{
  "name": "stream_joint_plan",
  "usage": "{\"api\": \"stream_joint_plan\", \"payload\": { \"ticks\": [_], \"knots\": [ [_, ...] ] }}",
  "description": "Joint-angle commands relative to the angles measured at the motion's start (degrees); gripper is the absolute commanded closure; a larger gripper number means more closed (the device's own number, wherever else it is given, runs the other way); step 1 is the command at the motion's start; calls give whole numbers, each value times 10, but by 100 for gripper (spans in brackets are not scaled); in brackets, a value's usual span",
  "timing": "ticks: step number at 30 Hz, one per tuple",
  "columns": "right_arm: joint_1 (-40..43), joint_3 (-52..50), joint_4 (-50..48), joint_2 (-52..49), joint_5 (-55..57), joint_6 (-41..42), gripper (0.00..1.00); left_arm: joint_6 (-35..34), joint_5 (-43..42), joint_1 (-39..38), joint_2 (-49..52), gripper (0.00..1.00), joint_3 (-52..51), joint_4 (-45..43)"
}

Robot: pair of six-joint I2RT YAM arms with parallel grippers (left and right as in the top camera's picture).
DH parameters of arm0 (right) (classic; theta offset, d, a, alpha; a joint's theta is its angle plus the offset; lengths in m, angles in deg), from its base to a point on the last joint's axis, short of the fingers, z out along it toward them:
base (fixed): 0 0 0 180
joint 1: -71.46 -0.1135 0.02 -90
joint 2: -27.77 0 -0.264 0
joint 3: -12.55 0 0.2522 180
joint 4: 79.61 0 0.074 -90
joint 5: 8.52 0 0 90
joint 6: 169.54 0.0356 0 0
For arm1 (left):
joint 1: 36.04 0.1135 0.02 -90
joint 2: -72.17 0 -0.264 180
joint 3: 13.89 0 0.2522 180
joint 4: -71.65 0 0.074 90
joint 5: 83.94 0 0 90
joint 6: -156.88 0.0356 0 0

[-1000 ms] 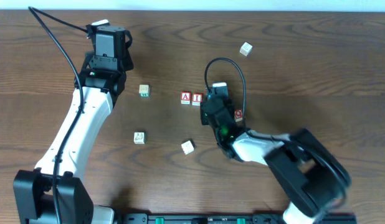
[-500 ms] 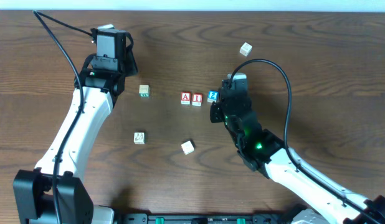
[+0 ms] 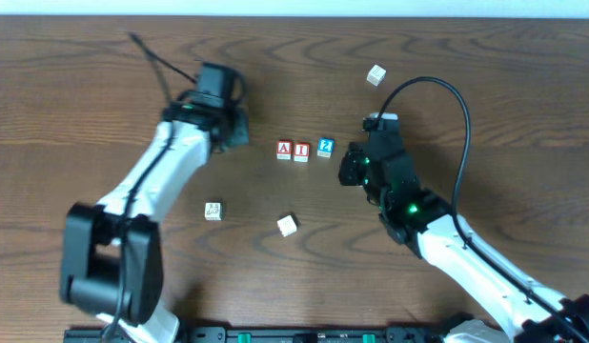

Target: Spell out Ai2

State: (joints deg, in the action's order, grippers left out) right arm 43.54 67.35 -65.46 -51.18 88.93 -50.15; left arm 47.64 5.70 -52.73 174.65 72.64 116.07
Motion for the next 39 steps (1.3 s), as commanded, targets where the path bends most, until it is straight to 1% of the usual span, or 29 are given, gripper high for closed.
{"api": "stream_joint_plan", "payload": {
  "ticks": [1,6,8,14,19,24,39],
  "knots": [
    [16,28,21,-19,-30,10,98,0,33,-26,7,94,9,-6],
    [28,94,92,-69,-46,7,98,-5,37,-35,14,94,9,-13],
    [32,137,126,-97,-63,1,99,-5,35,-35,14,94,8,-13],
    [38,201,178,-147,-74,-7,99,-5,26,-38,15,94,8,-14],
    [47,225,186,-193,-119,-7,98,-8,22,-38,23,94,8,-23],
    [48,241,212,-226,-120,-7,98,-16,20,-35,50,94,8,-28],
    [64,250,215,-264,-139,-7,99,-18,18,-35,57,94,8,-54]
  ]
}}
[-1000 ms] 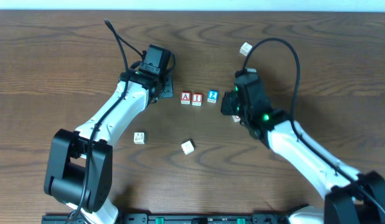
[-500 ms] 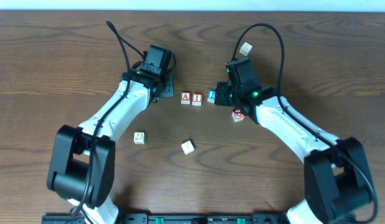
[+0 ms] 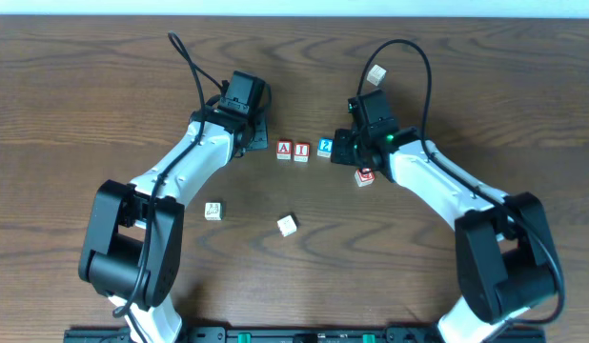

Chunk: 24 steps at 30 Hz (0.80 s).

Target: Spell out Ai2

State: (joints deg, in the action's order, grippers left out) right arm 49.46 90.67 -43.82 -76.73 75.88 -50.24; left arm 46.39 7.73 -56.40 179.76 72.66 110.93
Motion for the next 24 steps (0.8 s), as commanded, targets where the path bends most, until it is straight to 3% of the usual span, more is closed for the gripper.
{"api": "stream_joint_plan", "payload": {
  "ticks": [1,24],
  "knots": [
    [5,20,-1,-11,-9,-7,98,-5,-2,2,5,94,8,-4],
    [3,74,18,-71,-34,-24,99,-5,-2,2,5,94,8,-14]
  ]
}}
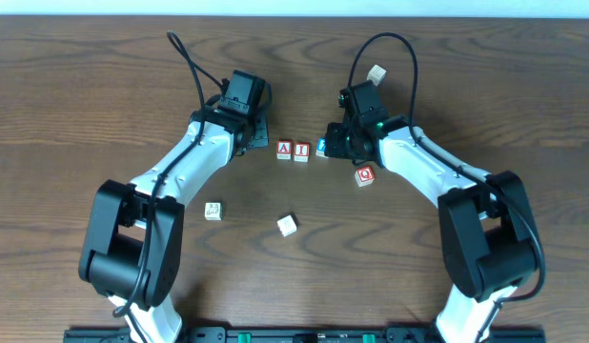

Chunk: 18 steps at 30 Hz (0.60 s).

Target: Spell out Ai2

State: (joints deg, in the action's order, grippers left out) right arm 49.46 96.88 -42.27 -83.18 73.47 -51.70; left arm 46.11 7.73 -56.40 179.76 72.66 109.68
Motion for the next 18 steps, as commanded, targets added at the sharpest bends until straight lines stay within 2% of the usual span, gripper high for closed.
{"api": "stream_joint_plan", "payload": {
  "ticks": [1,18],
  "knots": [
    [2,12,2,-7,-11,-11,99,-2,-2,2,5,94,8,-3],
    [1,12,-11,-7,-41,-43,99,-2,-2,2,5,94,8,-4]
  ]
}}
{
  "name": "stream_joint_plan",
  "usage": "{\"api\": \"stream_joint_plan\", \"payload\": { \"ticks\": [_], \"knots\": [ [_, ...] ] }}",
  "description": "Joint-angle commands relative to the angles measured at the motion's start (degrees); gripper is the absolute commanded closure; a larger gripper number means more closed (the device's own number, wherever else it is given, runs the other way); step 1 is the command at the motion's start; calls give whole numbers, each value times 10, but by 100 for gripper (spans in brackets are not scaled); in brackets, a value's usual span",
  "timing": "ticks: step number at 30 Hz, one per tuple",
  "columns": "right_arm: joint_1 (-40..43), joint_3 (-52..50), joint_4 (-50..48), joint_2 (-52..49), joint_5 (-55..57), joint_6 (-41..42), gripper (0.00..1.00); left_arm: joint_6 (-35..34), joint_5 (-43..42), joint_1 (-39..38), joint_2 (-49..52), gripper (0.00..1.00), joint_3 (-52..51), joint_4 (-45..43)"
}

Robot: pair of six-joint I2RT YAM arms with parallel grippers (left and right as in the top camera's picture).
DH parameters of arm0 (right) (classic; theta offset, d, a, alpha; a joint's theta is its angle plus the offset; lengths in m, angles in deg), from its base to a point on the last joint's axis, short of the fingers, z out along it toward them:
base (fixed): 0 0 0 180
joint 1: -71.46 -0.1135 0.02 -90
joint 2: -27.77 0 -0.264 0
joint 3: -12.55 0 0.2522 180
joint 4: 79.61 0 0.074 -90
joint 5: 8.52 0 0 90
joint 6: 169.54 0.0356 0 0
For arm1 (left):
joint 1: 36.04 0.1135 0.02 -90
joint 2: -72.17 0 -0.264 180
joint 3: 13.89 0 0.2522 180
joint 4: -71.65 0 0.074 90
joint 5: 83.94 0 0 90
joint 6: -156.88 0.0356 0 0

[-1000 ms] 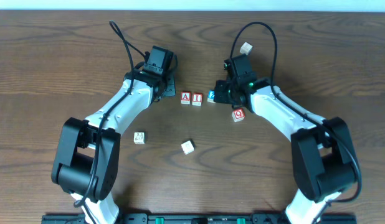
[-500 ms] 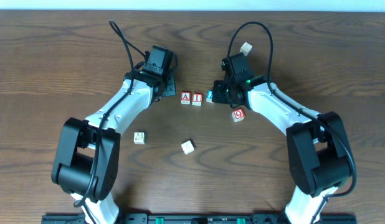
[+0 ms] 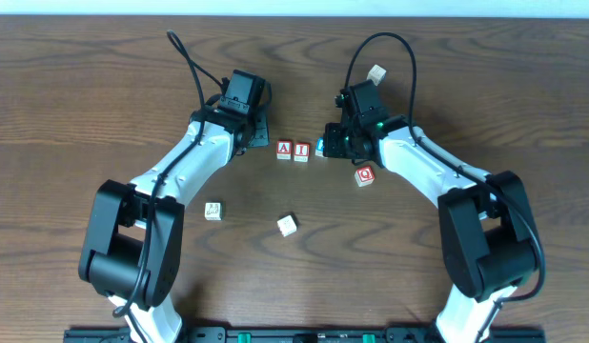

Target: Spell out Ai2

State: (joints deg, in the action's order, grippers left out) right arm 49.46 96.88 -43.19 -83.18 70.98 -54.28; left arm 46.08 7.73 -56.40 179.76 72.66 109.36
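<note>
A red A block [image 3: 284,150] and a red I block [image 3: 301,151] stand side by side at the table's middle. Just right of them is a blue 2 block [image 3: 321,148], its right part hidden under my right gripper [image 3: 331,142]. From above I cannot tell whether those fingers are closed on the block. My left gripper [image 3: 258,134] hangs a little left of the A block, touching nothing that I can see; its finger gap does not show.
A red Q block [image 3: 365,175] lies below the right arm's wrist. White blocks lie at the back right [image 3: 375,73], at the front left [image 3: 213,211] and at the front middle [image 3: 288,225]. Both arms reach inward from the front corners.
Hardly anything: the right gripper stays at the blue 2 block's right side. The left arm and all blocks are where they were.
At first the right gripper hung below and right of the 2 block, and the left gripper stood well left of the A block. Then both had come inward and the Q block showed beside the right arm. After that the right gripper covered the 2 block's right edge, as now.
</note>
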Motion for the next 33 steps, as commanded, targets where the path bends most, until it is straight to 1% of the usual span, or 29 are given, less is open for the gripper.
{"api": "stream_joint_plan", "payload": {
  "ticks": [1,10,14,17,33],
  "knots": [
    [1,12,-2,-7,-16,-17,99,-2,-2,2,5,94,8,-1],
    [6,24,-1,-2,3,-29,99,0,-2,2,5,94,8,-2],
    [7,57,41,4,70,-28,99,0,-2,2,5,94,8,-2],
    [7,66,70,3,97,-30,99,0,-2,5,5,94,8,-2],
    [2,66,75,-40,84,-30,99,0,-2,25,5,94,8,-5]
  ]
}}
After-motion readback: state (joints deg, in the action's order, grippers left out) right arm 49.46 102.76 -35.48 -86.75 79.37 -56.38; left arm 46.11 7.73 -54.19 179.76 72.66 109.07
